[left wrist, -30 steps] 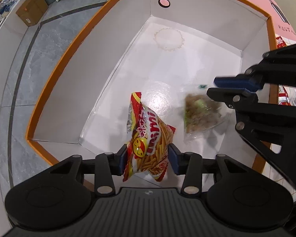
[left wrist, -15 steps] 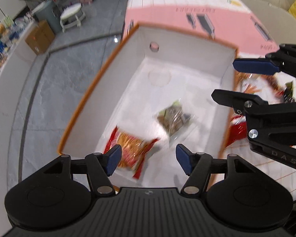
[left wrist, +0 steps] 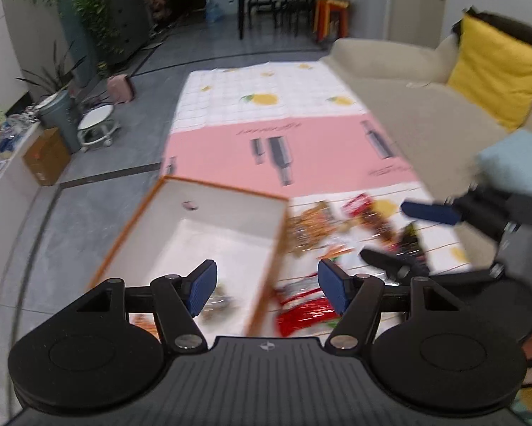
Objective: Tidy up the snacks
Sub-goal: 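Grasp the red spicy bag with the left tool while the right grasps the chocolate ball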
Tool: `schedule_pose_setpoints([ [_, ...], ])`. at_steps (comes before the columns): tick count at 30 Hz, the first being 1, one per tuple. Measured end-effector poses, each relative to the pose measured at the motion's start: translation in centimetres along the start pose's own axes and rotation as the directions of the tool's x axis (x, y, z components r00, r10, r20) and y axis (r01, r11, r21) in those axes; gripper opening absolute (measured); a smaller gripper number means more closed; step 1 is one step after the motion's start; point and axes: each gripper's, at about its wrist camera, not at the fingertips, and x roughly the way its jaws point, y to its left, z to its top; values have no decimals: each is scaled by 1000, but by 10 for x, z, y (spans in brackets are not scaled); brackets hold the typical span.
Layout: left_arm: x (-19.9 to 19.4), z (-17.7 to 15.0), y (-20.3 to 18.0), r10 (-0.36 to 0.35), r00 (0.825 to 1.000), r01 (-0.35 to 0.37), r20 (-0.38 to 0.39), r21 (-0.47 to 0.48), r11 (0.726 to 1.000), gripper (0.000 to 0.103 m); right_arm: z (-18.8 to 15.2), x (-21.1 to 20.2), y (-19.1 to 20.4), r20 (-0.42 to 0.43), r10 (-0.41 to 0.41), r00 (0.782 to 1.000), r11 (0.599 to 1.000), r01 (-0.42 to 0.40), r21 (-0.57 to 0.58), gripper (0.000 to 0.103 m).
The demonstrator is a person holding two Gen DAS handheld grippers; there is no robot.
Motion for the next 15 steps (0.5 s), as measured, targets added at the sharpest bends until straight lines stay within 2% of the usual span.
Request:
schedule_pose_setpoints([
  [7, 13, -29, -33, -138, 990, 139, 25, -28, 990, 77, -56, -20, -9, -66, -75, 995, 997, 74, -14, 61],
  [11, 35, -49, -49, -139, 990, 139, 3, -10, 990, 77, -89, -22, -14, -116, -95, 989, 993, 102, 53, 62],
  [15, 56, -70, -54, -132, 991, 132, -30, 6, 991, 77, -113, -18, -21, -168, -65, 984, 983, 92, 159, 62],
])
